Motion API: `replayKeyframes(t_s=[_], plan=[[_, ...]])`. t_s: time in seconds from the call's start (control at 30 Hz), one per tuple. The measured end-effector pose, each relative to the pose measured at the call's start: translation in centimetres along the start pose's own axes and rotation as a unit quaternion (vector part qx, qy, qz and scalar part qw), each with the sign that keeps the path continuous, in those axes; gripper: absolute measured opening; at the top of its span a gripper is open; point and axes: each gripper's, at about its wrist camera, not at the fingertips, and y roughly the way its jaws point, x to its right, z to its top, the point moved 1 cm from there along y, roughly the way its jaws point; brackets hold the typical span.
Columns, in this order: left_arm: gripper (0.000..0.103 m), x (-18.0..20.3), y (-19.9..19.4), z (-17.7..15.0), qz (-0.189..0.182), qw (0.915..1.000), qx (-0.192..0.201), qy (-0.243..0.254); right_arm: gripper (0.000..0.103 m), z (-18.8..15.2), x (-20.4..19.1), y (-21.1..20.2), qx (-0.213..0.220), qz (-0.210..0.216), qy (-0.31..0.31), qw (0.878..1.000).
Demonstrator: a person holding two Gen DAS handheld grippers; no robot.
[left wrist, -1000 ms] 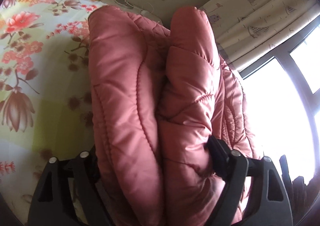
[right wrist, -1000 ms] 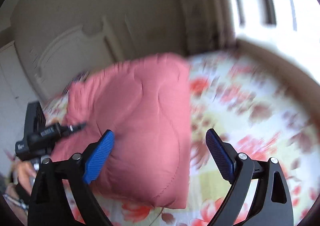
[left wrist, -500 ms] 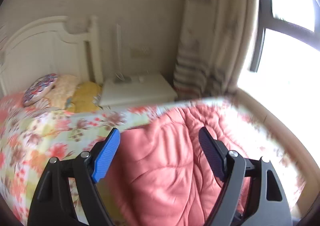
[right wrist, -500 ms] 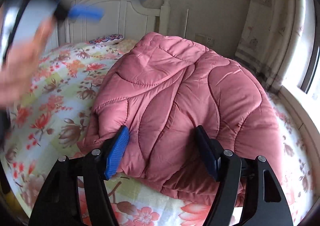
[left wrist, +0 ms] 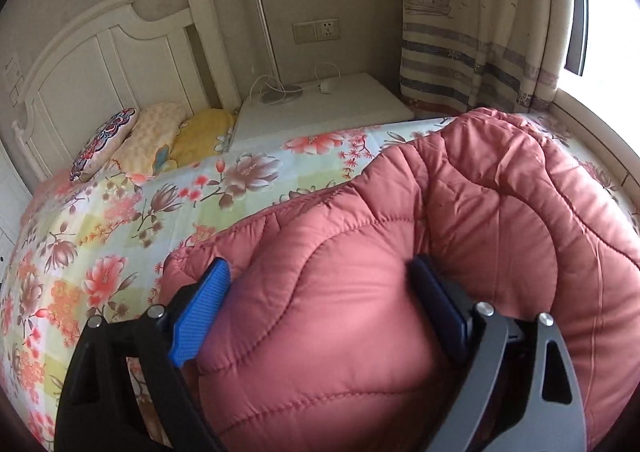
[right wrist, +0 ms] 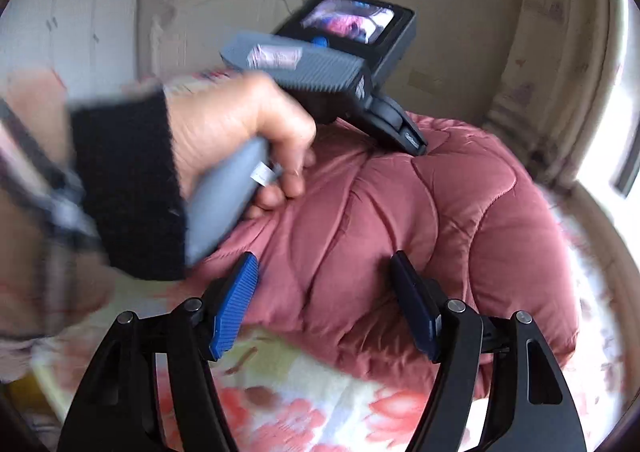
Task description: Fold large clothes
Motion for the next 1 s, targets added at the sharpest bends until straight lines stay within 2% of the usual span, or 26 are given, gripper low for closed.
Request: replayKeyframes(t_s=[0.03, 0.17, 0.2, 0.23, 0.3, 0.37, 0.47, 0.67, 0.73, 0.8, 0.87, 0.97, 1.0], plan=[[0.091, 0.2, -0.1, 0.0, 0.001, 1.0000, 0.001, 0.001, 0.061, 0.6, 1.2, -1.5, 0.024, 0.001, 0.017, 1.000], [0.092, 0.2, -0.2, 0.0, 0.000, 1.0000, 0.003, 0.002, 0.062, 2.4, 6.1, -4.5, 0.089, -0.077, 0.064, 0.991], [0.093, 0.2, -0.4, 0.0, -0.006, 0.9999, 0.008, 0.000, 0.062, 2.5, 7.6, -4.2, 0.085, -0.083, 0.086, 0.989], [0.093, 0.3, -0.6, 0.0, -0.005, 0.9999, 0.011, 0.002, 0.062, 2.4, 8.9, -3.1, 0.063, -0.082, 0.100, 0.990], [0.093, 0.6, -0.7, -0.2, 0.004, 0.9998, 0.016, 0.011, 0.067, 0.9, 9.7, 1.0, -0.028, -0.091, 0.083, 0.992], [0.093, 0.7, -0.8, -0.3, 0.008, 0.9997, 0.018, 0.013, 0.068, -0.4, 9.6, 2.1, -0.025, -0.104, 0.070, 0.992], [0.093, 0.5, -0.8, -0.2, 0.005, 0.9998, 0.016, 0.011, 0.068, -0.1, 9.4, 1.8, -0.036, -0.112, 0.072, 0.990], [0.097, 0.1, -2.4, -0.3, 0.015, 0.9995, 0.027, 0.007, 0.070, 0.0, 9.6, 1.8, -0.029, -0.100, 0.072, 0.992], [0.100, 0.0, -4.6, -0.7, 0.032, 0.9986, 0.041, 0.008, 0.070, 0.1, 9.5, 1.1, -0.020, -0.092, 0.076, 0.993], [0.101, -0.1, -8.9, -2.2, 0.043, 0.9967, 0.069, 0.000, 0.069, 0.3, 9.7, -0.2, -0.010, -0.086, 0.087, 0.992], [0.101, -0.3, -12.8, -4.1, 0.047, 0.9938, 0.100, -0.007, 0.070, 0.2, 9.7, -3.3, 0.019, -0.063, 0.107, 0.992], [0.101, -0.3, -18.8, -8.2, 0.058, 0.9870, 0.148, -0.020, 0.088, -0.7, 8.9, -8.1, 0.070, -0.055, 0.112, 0.990], [0.101, -0.3, -20.5, -9.9, 0.059, 0.9859, 0.155, -0.022, 0.088, -1.1, 8.5, -9.7, 0.086, -0.052, 0.106, 0.989]])
